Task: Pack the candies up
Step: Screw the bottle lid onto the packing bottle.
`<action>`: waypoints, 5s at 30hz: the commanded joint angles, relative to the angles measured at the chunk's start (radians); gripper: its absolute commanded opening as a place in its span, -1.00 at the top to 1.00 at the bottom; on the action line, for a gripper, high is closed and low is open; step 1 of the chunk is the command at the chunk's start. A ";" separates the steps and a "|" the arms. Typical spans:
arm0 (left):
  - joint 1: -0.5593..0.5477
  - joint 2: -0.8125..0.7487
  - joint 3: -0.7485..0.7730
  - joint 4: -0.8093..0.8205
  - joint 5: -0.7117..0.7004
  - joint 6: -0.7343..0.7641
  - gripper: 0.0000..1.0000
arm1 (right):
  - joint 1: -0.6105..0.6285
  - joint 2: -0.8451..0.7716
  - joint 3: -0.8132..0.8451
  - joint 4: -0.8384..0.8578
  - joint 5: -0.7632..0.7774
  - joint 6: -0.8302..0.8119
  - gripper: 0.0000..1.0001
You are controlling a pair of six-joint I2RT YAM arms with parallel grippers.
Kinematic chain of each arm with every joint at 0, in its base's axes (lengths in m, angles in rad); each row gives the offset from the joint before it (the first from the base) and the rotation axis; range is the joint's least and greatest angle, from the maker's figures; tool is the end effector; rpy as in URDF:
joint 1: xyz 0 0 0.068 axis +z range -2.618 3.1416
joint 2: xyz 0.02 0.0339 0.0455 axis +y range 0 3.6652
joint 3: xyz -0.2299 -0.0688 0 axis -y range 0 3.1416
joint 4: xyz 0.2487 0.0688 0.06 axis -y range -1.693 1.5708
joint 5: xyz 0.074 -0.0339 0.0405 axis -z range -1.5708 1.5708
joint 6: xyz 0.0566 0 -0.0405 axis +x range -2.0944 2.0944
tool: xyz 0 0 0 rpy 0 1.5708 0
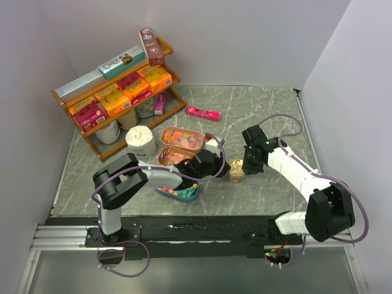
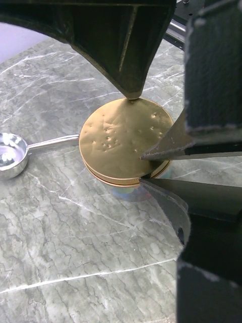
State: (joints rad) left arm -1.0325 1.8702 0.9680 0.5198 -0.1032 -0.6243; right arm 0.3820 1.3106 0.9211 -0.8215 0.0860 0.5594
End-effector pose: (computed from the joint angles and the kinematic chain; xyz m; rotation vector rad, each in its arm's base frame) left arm 0.2152 -0.3490 0.1266 0.3512 2.0557 -0.9649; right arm 0.2427 0.0923 0.1747 0.2679 2.7670 0.1227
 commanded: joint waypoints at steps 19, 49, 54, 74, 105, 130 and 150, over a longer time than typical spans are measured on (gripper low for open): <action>-0.014 0.021 -0.040 -0.099 0.040 0.029 0.46 | 0.005 -0.039 0.073 -0.050 0.041 -0.007 0.73; -0.014 0.041 -0.075 -0.034 0.086 0.023 0.60 | 0.005 0.147 -0.169 0.116 -0.048 0.025 0.85; -0.014 0.073 -0.110 0.011 0.144 0.020 0.73 | 0.006 0.134 -0.160 0.114 -0.046 0.030 0.85; -0.044 0.035 -0.103 0.037 0.123 0.083 0.59 | 0.017 0.052 -0.025 0.042 -0.006 0.047 0.61; -0.314 0.112 -0.065 0.425 -0.487 0.287 -0.93 | -0.189 -0.275 0.122 -0.143 -0.152 -0.049 -0.19; -0.161 0.409 0.038 0.669 -0.268 0.387 -0.93 | -0.195 -0.211 0.032 -0.099 -0.172 -0.012 -0.15; -0.107 0.457 0.040 0.649 -0.110 0.429 -0.24 | -0.195 -0.011 0.062 0.095 -0.121 -0.035 0.03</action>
State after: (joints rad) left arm -1.1408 2.2917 1.0290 1.1725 -0.2707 -0.2111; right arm 0.1936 1.2648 0.9630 -0.8658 -0.0669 0.5495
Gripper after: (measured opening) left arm 0.801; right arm 0.501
